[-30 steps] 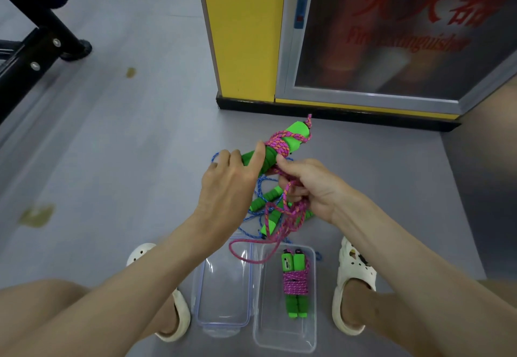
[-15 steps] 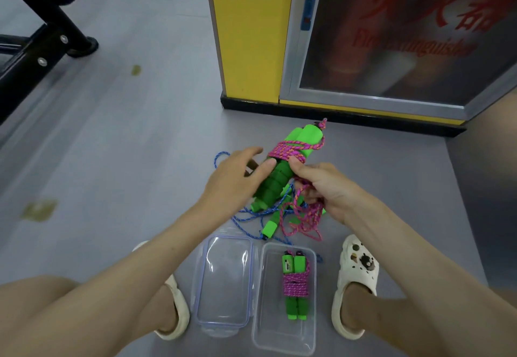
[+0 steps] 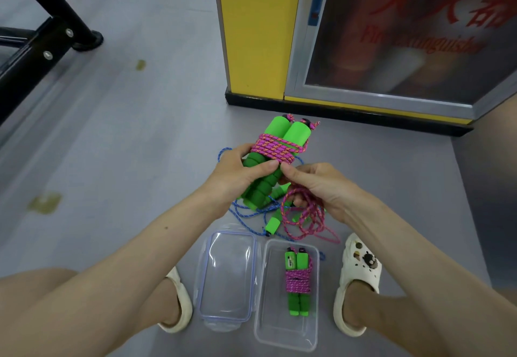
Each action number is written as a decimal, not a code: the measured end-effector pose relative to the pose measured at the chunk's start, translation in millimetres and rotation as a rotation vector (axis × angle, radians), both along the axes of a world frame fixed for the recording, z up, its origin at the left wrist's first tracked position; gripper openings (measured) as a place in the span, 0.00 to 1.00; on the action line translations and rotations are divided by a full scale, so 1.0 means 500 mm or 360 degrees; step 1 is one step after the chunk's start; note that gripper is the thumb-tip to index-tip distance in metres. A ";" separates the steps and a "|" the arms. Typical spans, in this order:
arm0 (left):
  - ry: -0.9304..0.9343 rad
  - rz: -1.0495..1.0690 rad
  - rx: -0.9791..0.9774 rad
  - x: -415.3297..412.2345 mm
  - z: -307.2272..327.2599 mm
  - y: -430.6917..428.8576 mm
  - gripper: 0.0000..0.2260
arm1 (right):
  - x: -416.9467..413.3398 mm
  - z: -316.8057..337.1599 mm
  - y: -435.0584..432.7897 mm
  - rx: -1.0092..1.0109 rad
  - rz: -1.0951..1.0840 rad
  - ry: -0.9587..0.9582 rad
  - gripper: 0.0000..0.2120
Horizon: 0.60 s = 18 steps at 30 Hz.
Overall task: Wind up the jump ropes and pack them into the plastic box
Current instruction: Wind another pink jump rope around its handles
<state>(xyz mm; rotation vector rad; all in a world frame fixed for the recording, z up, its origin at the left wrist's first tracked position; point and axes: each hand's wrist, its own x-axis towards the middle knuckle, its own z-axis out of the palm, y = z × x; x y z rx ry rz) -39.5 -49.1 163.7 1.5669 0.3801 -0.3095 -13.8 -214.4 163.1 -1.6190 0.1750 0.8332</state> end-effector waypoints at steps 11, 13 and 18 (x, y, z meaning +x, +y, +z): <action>-0.0160 0.0429 0.0019 0.017 0.005 0.034 0.17 | 0.014 -0.019 -0.032 -0.0760 0.0361 -0.0329 0.12; -0.0170 0.0550 0.0028 0.023 0.008 0.051 0.18 | 0.015 -0.026 -0.041 -0.0979 0.0468 -0.0389 0.14; -0.0087 0.0573 -0.0013 0.022 0.019 0.076 0.19 | 0.011 -0.037 -0.046 -0.1927 0.0764 -0.0782 0.15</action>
